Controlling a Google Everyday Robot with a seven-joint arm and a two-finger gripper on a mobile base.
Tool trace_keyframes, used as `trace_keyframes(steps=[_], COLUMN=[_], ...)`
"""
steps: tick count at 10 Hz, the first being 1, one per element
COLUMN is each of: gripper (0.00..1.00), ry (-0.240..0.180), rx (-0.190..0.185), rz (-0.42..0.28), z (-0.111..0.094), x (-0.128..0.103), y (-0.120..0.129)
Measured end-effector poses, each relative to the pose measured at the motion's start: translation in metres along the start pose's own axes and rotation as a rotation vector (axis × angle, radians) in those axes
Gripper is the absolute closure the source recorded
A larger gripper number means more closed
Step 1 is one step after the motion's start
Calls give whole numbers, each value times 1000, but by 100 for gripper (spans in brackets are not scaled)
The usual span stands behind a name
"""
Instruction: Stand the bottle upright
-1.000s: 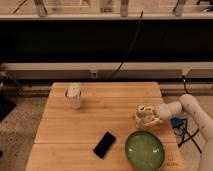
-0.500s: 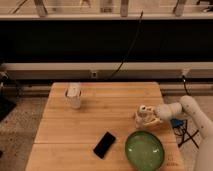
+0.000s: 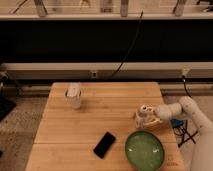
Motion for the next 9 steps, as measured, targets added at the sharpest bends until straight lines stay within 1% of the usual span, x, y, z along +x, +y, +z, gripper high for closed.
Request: trace_keyframes(steps=[4,5,9], gripper=[29,21,20], ry=[-18,-22,-31], rx=[6,7,9], rz=[-3,-7,-17], z=[-2,-3,-4], x=[3,3,3], y=[0,0,2])
